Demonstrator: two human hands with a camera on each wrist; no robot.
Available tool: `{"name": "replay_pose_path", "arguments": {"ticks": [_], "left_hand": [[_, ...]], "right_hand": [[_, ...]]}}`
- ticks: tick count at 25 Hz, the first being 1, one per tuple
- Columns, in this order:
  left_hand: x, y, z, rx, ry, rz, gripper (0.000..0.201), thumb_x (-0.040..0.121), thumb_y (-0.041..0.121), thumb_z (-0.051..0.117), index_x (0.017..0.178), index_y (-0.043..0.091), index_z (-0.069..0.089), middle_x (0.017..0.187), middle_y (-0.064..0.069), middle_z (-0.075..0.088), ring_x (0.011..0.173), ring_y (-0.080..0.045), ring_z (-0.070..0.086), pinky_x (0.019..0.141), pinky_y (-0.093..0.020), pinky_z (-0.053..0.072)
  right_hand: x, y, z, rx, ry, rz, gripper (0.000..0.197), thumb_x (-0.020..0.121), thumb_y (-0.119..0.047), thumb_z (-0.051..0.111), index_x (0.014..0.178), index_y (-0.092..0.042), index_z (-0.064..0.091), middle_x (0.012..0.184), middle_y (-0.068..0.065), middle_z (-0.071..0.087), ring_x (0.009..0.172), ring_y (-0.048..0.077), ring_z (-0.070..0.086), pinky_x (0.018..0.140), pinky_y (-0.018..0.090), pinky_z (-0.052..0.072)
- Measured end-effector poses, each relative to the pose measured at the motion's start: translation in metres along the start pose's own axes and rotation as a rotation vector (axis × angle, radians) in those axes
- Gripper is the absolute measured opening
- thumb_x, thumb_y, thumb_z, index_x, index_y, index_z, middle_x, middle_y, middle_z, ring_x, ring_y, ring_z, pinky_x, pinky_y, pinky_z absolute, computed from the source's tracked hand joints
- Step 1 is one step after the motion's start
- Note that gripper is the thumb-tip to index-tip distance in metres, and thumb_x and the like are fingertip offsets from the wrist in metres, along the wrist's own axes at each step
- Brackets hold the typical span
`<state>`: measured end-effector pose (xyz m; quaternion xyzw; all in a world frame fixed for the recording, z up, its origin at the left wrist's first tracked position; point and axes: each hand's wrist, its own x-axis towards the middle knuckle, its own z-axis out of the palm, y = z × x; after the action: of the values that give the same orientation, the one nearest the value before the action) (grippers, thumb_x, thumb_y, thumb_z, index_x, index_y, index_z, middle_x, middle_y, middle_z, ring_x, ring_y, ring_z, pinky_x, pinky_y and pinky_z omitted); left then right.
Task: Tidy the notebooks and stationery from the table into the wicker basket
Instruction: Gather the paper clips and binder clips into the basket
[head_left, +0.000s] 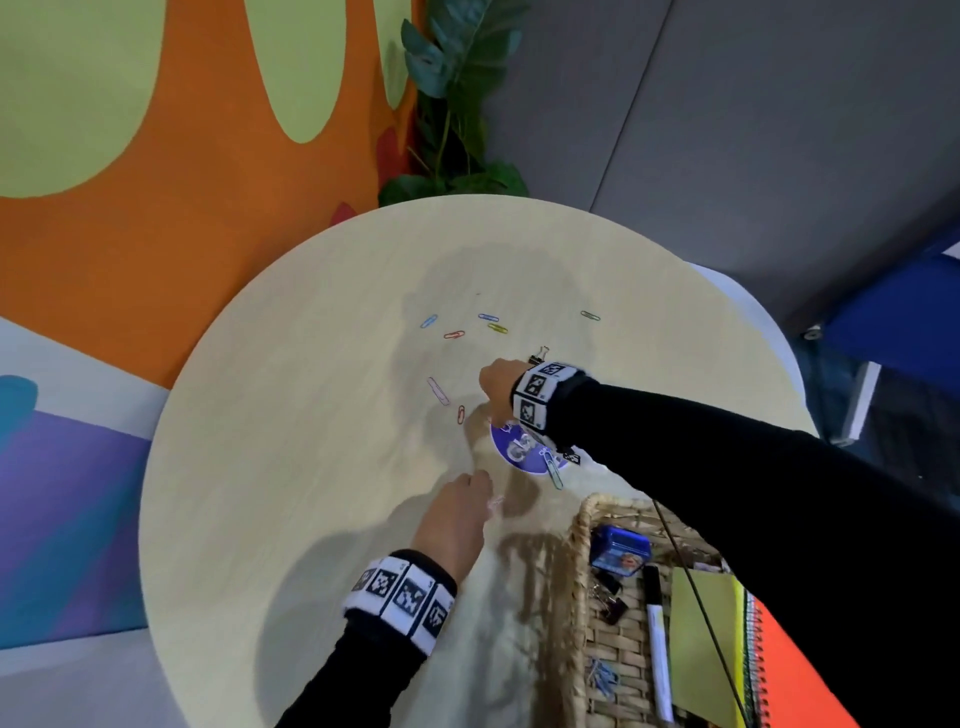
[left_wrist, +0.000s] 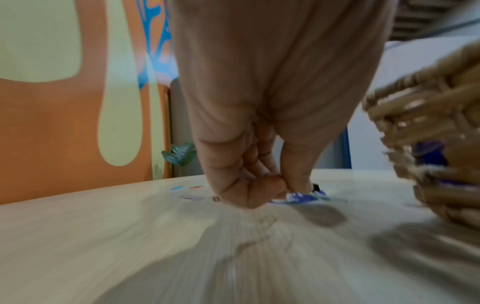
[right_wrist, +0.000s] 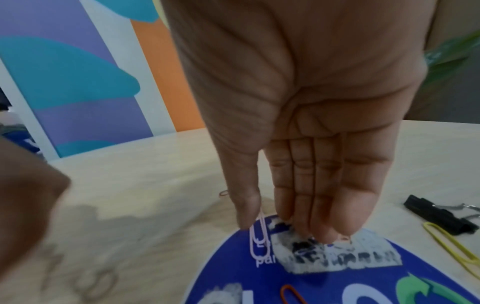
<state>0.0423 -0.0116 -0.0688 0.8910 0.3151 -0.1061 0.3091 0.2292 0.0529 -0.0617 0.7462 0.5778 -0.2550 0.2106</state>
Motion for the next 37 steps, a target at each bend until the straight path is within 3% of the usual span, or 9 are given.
{"name": "replay_pose_path", "arguments": {"ticks": [3,7,12,17,20,24,30,34,37], "left_hand": [[-0.022,-0.01,-0.003,-0.145,0.085,0.003,0.013,0.095,0.016,0.05,0.105,0.011,0.055,0.095,-0.001,0.055,0.083,-0.018,0.051,0.067,-0.02,0.031],[-0.052,-0.022,0.004,-0.22,0.145,0.002,0.008,0.09,0.02,0.057,0.095,0.015,0.061,0.081,0.007,0.05,0.077,-0.015,0.052,0.066,-0.021,0.031],[-0.075,-0.024,0.019,-0.272,0.163,-0.051,0.002,0.085,0.017,0.065,0.084,0.016,0.065,0.075,0.003,0.07,0.07,-0.014,0.063,0.064,-0.021,0.041],[-0.084,0.0,0.015,-0.371,0.226,-0.03,0.014,0.082,0.01,0.069,0.088,0.017,0.059,0.069,0.012,0.065,0.066,-0.008,0.063,0.068,-0.023,0.048],[-0.088,0.021,0.004,-0.348,0.27,0.124,0.014,0.08,0.004,0.068,0.08,0.018,0.067,0.073,0.018,0.064,0.067,0.008,0.058,0.065,0.001,0.04],[-0.103,0.061,-0.018,-0.299,0.282,0.369,0.016,0.081,0.007,0.062,0.087,0.017,0.074,0.088,0.007,0.074,0.082,-0.002,0.06,0.07,0.006,0.035],[-0.134,0.104,-0.001,-0.044,0.061,0.529,0.028,0.083,0.01,0.049,0.095,0.013,0.074,0.096,-0.002,0.074,0.088,-0.016,0.066,0.082,-0.026,0.053],[-0.137,0.124,0.023,0.285,-0.137,0.437,0.028,0.091,0.009,0.042,0.104,0.01,0.066,0.106,-0.007,0.065,0.101,-0.022,0.056,0.09,-0.036,0.048],[-0.137,0.141,0.038,0.569,-0.273,0.365,0.021,0.092,0.014,0.047,0.102,0.008,0.065,0.109,-0.01,0.064,0.108,-0.027,0.048,0.096,-0.042,0.038]], "right_hand": [[0.037,0.01,0.018,-0.089,-0.017,0.011,0.047,0.064,-0.026,0.075,0.08,-0.024,0.031,0.084,0.004,0.051,0.066,0.025,0.049,0.074,0.043,0.058],[0.058,0.018,0.035,-0.067,-0.009,0.015,0.035,0.067,-0.033,0.075,0.085,-0.019,0.049,0.092,0.007,0.064,0.075,0.03,0.065,0.072,0.048,0.059],[-0.043,-0.002,-0.026,0.084,0.114,-0.015,0.008,0.079,-0.011,0.064,0.077,-0.004,0.06,0.081,0.013,0.064,0.079,0.032,0.063,0.078,0.036,0.054],[-0.189,0.004,-0.023,0.329,0.306,-0.103,0.01,0.077,-0.011,0.06,0.081,-0.012,0.069,0.076,0.002,0.062,0.07,0.021,0.048,0.06,0.024,0.033],[-0.255,0.009,0.041,0.408,0.151,-0.091,0.011,0.081,-0.015,0.059,0.085,-0.014,0.069,0.081,0.003,0.07,0.071,0.019,0.054,0.066,0.024,0.036],[-0.264,-0.004,0.131,0.306,-0.116,-0.014,0.016,0.082,-0.005,0.054,0.09,-0.003,0.068,0.096,0.019,0.067,0.087,0.033,0.062,0.068,0.034,0.049],[-0.236,-0.016,0.173,0.211,-0.175,0.057,0.022,0.089,-0.005,0.05,0.108,0.0,0.06,0.115,0.02,0.059,0.101,0.035,0.06,0.08,0.039,0.05],[-0.251,-0.001,0.163,0.288,-0.089,0.11,0.017,0.085,-0.015,0.059,0.073,-0.004,0.057,0.092,0.018,0.063,0.077,0.029,0.055,0.058,0.027,0.042],[-0.287,0.03,0.154,0.51,0.092,0.231,0.017,0.079,-0.022,0.068,0.088,-0.008,0.068,0.093,0.009,0.07,0.085,0.025,0.062,0.068,0.026,0.043]]}}
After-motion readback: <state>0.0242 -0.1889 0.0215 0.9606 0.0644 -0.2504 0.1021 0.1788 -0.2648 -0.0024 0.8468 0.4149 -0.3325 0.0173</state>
